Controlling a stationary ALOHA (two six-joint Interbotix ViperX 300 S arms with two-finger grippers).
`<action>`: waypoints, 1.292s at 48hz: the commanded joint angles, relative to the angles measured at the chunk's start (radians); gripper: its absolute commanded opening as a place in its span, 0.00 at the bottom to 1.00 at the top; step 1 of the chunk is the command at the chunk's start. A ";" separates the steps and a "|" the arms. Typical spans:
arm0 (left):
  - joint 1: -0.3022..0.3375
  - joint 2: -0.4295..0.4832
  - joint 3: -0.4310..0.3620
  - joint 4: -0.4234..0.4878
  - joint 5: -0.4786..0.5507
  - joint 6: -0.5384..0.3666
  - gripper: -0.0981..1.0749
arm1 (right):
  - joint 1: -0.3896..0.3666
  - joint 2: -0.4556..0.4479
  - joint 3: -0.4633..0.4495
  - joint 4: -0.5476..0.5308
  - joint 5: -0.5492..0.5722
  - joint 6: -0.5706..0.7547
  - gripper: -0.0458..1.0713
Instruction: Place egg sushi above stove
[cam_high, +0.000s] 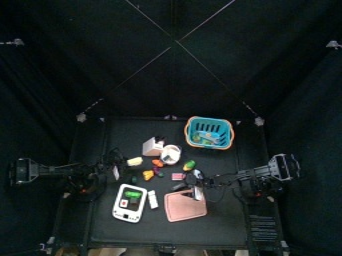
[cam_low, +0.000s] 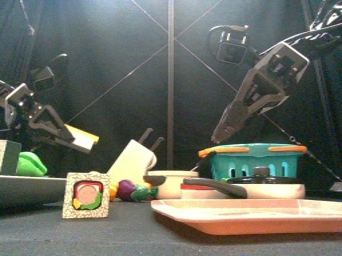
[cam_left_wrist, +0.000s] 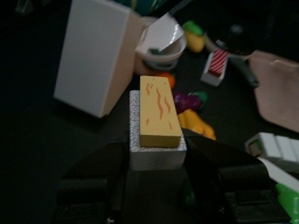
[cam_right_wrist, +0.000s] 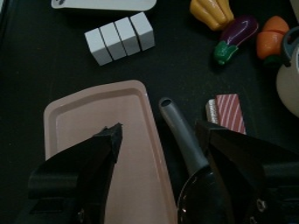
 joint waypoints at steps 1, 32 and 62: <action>0.025 0.002 -0.020 0.000 0.046 0.000 0.63 | -0.003 -0.011 -0.012 0.000 -0.008 -0.002 0.91; 0.071 0.176 -0.069 -0.067 0.130 0.000 0.67 | -0.009 0.023 -0.034 -0.008 -0.008 -0.003 0.91; 0.067 0.388 -0.179 -0.055 0.268 0.000 0.76 | -0.011 0.034 -0.037 -0.008 -0.006 -0.003 0.91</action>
